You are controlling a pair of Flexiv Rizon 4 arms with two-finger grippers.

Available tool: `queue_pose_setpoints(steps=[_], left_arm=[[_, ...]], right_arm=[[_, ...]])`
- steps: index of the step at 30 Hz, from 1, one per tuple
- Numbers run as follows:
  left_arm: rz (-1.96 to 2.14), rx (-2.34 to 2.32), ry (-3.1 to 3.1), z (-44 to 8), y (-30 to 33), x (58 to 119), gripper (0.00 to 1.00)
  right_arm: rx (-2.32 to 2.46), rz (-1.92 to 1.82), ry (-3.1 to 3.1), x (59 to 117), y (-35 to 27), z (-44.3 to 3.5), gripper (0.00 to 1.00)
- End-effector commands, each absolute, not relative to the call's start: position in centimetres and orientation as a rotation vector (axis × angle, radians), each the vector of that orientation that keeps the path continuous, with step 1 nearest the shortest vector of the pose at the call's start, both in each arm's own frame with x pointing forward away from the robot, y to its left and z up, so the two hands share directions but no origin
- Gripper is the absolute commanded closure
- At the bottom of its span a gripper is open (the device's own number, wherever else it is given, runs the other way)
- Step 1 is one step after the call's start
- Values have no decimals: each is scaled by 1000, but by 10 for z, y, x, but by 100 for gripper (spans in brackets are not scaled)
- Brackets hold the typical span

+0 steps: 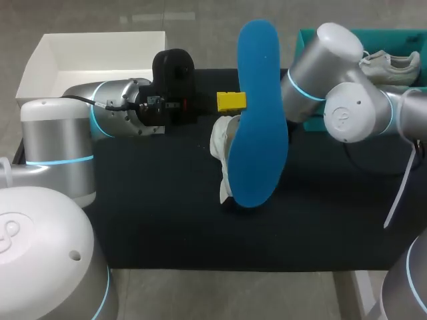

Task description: Take the shoe out of the shoebox, open the shoe tongue, remove and reinsert the insole, then place the shoe into the shoebox

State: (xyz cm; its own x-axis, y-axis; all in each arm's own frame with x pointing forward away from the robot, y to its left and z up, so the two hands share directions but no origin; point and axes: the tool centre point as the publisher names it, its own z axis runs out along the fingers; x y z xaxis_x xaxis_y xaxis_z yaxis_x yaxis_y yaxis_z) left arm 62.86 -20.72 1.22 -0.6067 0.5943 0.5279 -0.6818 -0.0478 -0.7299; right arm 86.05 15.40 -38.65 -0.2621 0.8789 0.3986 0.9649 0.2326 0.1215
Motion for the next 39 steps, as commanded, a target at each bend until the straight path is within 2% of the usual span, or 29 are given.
queue_pose_setpoints(steps=[1, 2, 3, 4, 16, 31, 39], left_arm=[[1796, 102, -1314, 11, -208, 628, 100], [1796, 102, -1314, 11, -208, 628, 100], [1796, 102, -1314, 11, -208, 628, 100], [1796, 102, -1314, 11, -208, 628, 100], [1796, 102, -1314, 11, -208, 628, 100], [1796, 102, -1314, 11, -208, 628, 100], [1796, 102, -1314, 11, -208, 628, 100]], right_arm=[[-1770, -525, -2237, 863, 160, -394, 100], [-1775, -526, -2232, 862, 160, -393, 100], [-1784, -538, -2222, 860, 160, -390, 60], [-1798, -537, -2219, 858, 160, -387, 0], [-1768, -660, -2164, 825, 146, -341, 0], [-1768, -660, -2164, 825, 146, -341, 0], [-1774, -1138, -1534, 829, 138, -276, 0]])
